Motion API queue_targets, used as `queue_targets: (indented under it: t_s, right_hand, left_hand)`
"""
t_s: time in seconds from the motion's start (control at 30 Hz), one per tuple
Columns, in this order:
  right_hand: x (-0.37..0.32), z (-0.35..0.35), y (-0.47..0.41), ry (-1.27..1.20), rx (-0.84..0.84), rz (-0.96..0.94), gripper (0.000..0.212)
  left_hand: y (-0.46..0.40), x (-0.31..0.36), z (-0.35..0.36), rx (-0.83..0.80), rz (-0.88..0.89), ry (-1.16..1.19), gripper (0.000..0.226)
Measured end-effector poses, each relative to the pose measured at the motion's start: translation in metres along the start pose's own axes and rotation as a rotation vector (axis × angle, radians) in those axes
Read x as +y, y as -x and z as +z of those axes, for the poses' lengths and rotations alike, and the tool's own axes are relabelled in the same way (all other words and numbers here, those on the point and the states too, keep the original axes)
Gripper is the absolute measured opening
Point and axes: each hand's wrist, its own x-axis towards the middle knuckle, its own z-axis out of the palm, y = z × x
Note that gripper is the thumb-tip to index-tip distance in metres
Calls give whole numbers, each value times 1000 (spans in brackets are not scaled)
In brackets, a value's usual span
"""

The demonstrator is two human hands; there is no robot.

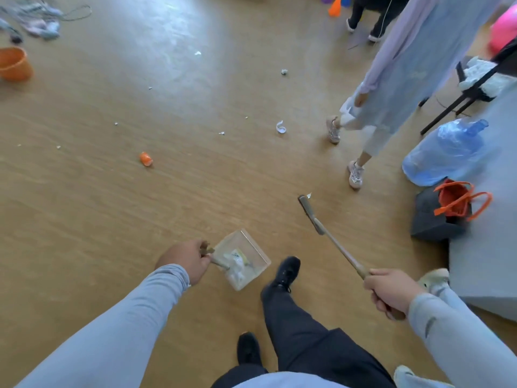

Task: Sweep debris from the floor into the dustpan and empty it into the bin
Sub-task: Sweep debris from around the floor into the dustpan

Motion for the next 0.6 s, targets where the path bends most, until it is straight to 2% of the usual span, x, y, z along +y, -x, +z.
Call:
queue_targets:
  t_s: [0.13,0.3,0.47,0.53,0.6]
  right_hand:
    - [-45,-19,-51,-64,41,48,18]
    - [-135,-43,-136,-63,91,98,12]
    - [-214,-45,-198,20,64,136,6]
    - [-229,-35,-208,85,43,91,14]
    - [-235,-27,-203,249,-23,98,27]
  left_hand:
    - [-50,28,-22,6,32,-45,33]
    - [-130,65,-51,6,28,-96,32]
    - [-200,101,-71,4,10,-76,32]
    - [-226,114,-75,-18,12,-97,31]
    - [-250,125,-77,-53,16,-126,31]
